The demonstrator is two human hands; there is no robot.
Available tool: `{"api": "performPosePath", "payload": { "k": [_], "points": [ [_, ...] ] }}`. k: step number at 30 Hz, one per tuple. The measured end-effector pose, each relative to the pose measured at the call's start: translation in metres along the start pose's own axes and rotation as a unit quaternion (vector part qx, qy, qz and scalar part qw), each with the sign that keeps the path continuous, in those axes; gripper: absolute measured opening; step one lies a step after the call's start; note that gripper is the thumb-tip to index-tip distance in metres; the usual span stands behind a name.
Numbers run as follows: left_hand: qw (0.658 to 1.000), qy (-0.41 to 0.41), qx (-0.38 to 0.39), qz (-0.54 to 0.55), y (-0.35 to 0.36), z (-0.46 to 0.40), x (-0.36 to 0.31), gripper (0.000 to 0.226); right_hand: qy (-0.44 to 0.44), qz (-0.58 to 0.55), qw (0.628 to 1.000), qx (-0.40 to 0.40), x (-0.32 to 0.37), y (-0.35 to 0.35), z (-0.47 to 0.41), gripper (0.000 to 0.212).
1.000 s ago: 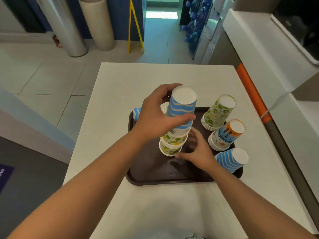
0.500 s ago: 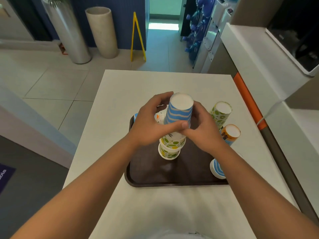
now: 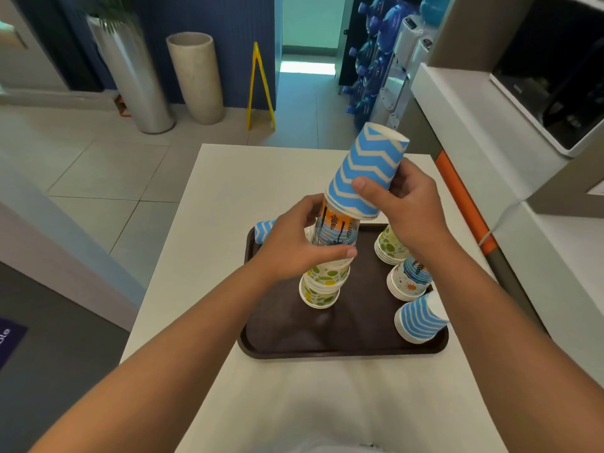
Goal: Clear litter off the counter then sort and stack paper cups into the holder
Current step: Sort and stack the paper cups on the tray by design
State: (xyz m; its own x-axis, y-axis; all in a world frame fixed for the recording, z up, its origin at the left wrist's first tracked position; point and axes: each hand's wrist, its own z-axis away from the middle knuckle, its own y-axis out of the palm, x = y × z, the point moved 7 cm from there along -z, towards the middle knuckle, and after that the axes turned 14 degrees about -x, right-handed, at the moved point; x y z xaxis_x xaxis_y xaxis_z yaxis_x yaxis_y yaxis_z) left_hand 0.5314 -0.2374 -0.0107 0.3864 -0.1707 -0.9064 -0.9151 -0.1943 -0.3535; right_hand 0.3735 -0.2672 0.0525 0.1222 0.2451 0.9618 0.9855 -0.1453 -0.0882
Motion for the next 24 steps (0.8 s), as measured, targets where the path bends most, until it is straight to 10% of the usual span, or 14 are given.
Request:
{"api": "performPosePath", "payload": {
  "k": [24],
  "points": [
    [0.994, 0.035, -0.101, 0.019, -0.006, -0.009, -0.028, 0.061, -0.013, 0.036, 0.991, -0.131, 0.007, -0.065, 0.018, 0.033]
  ]
}}
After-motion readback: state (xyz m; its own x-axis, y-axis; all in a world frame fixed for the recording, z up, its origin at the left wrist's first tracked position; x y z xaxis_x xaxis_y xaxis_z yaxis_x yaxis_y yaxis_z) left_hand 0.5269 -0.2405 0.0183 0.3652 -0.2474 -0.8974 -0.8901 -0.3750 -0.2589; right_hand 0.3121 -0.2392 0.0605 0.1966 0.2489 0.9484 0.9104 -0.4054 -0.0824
